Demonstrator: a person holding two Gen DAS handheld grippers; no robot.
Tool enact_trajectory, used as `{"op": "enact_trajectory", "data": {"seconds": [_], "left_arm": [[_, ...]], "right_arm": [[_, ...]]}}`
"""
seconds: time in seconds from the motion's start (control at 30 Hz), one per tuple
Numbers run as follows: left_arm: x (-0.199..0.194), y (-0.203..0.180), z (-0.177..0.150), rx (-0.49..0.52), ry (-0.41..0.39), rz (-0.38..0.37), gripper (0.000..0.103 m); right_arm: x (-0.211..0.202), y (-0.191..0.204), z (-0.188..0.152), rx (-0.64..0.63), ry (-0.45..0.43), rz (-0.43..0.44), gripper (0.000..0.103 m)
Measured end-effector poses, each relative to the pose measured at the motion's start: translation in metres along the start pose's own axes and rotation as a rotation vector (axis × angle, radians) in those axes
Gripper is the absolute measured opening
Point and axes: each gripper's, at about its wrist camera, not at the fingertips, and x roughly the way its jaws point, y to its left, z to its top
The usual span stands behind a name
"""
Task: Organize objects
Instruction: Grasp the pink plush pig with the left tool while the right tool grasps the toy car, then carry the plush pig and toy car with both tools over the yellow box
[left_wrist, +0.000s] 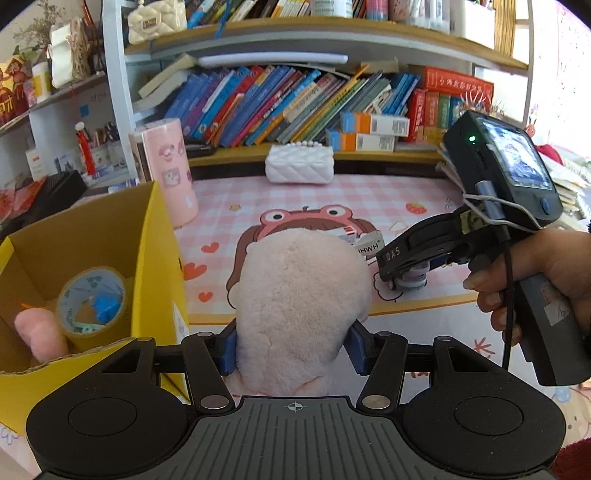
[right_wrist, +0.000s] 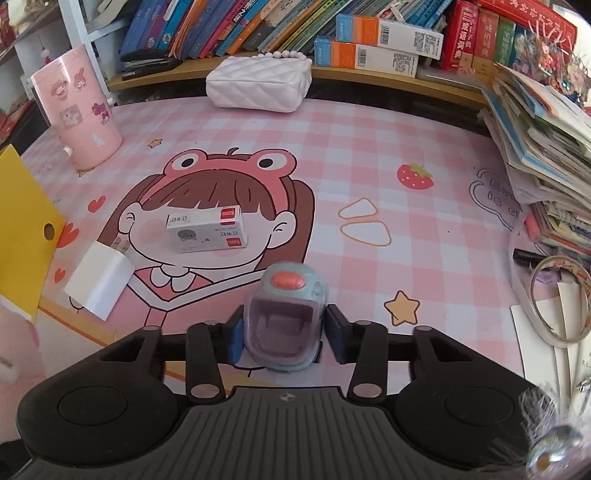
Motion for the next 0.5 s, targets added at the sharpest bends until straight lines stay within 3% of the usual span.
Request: {"op": "enact_trajectory", "data": {"seconds": [0.27,0.5], "left_arm": [[-0.022,0.013,-0.004,-0.022,-0.05,-0.062,0.055],[-0.055,0.033,-0.014,-0.012,-0.111,-0.123,0.055]], "right_arm": [[-0.065,0.005,-0.022,0.043,-0.09,0.016,0.04],[-0.121,0.026,-0.063,0.073,-0.14,-0.011,0.04]]}}
